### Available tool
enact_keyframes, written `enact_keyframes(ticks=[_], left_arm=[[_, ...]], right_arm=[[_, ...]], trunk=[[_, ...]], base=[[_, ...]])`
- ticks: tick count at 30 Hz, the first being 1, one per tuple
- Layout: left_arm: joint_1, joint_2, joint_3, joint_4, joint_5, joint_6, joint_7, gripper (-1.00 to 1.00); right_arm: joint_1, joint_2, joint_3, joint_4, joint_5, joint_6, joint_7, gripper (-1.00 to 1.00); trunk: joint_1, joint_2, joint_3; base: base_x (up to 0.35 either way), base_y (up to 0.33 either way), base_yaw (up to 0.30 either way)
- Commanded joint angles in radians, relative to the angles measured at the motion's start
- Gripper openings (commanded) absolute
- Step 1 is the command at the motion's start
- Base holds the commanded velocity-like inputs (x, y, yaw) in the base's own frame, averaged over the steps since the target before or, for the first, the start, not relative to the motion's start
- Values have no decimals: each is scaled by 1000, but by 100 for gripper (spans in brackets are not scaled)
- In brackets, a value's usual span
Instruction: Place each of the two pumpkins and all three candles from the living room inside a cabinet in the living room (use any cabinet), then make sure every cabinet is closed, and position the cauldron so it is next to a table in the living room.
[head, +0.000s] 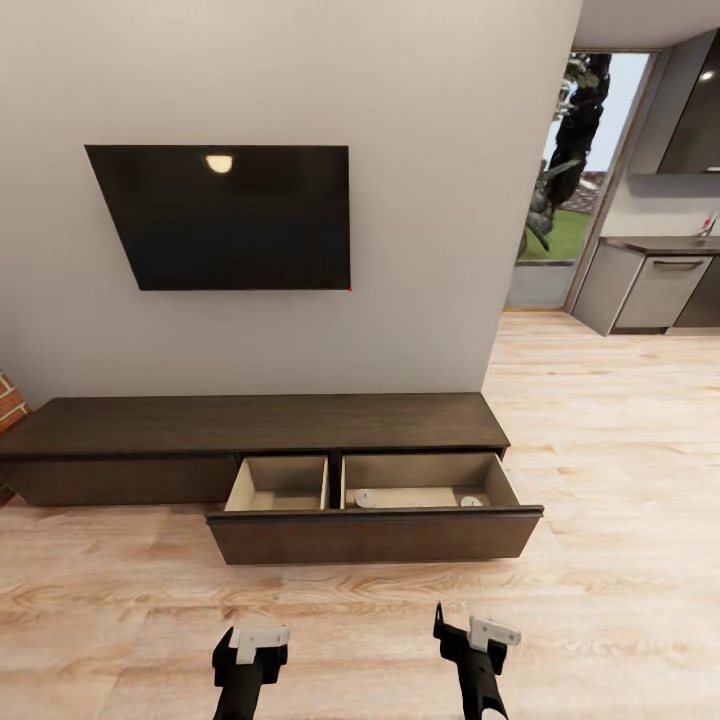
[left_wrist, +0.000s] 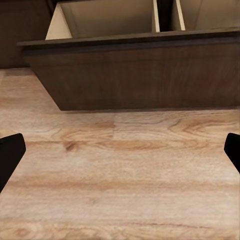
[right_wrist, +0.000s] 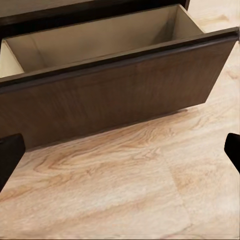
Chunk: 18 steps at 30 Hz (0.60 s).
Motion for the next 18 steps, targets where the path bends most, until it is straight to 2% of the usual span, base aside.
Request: enact_keyframes(ticks=[1,14,18], left_arm=[[-1,1,-8,0,10,-5,6,100],[-1,0,-8,1,9,-5,4,100],[-1,0,-8,1,8,-5,4,100]], right_arm=[[-1,1,-5,10,-4,-3,4,100],[-2,1,2,31,5,-5,11,100],[-2,2,4,31,12,-5,11,100]], trunk=[[0,-1,-1],[0,-1,-1],[-15,27,12]], base=[[0,0,0],[0,0,0],[0,0,0]])
